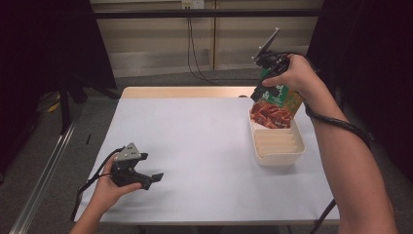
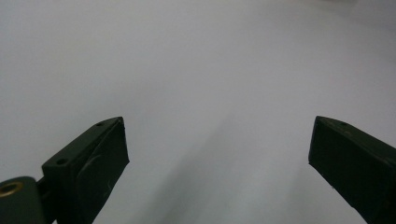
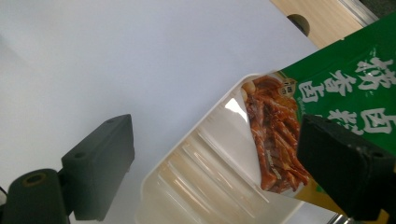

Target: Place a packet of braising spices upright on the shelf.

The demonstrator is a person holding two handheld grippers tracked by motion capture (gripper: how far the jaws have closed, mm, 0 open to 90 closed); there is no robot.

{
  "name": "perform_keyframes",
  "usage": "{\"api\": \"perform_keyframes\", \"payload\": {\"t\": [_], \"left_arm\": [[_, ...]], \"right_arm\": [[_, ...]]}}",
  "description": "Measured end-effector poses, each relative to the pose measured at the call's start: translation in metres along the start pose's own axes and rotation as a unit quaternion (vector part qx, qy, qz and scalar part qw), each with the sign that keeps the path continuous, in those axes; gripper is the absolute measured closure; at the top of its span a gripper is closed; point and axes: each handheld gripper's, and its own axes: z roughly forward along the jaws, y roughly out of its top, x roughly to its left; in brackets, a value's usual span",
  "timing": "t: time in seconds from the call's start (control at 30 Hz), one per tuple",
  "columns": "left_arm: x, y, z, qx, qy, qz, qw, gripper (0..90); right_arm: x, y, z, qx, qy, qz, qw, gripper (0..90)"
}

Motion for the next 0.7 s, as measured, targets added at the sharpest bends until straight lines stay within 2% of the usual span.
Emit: {"api": "perform_keyframes", "payload": {"t": [0.17,0.27,0.37,0.47,0.53,0.7], "left_arm": [[0.0,0.0,0.0,0.002,0.004,0.007,1.0,4.6],[-0.001,0.0,0.0,0.0,0.0,0.0,1.0,4.6],[-0.001,0.0,0.0,0.0,0.0,0.001,1.0,4.5],[-0.001,0.0,0.0,0.001,-0.001,0.002,1.0,4.6],[-0.001,0.0,0.0,0.0,-0.001,-0.002,1.0,4.6],[0.0,0.0,0.0,0.005,0.004,0.01,0.9999,4.6]], "right_arm": [[0.007,0.0,0.007,-0.001,0.012,-0.005,0.9999,11.6],[0.011,0.0,0.012,-0.003,0.015,-0.003,0.9999,11.7],[0.016,-0.002,0.022,0.003,0.021,-0.016,0.9996,11.7],[0.019,-0.003,0.028,0.007,0.023,-0.015,0.9996,11.7],[0.021,-0.004,0.033,0.008,0.025,-0.025,0.9993,11.6],[0.03,-0.005,0.044,0.012,0.037,-0.036,0.9986,11.6]]}}
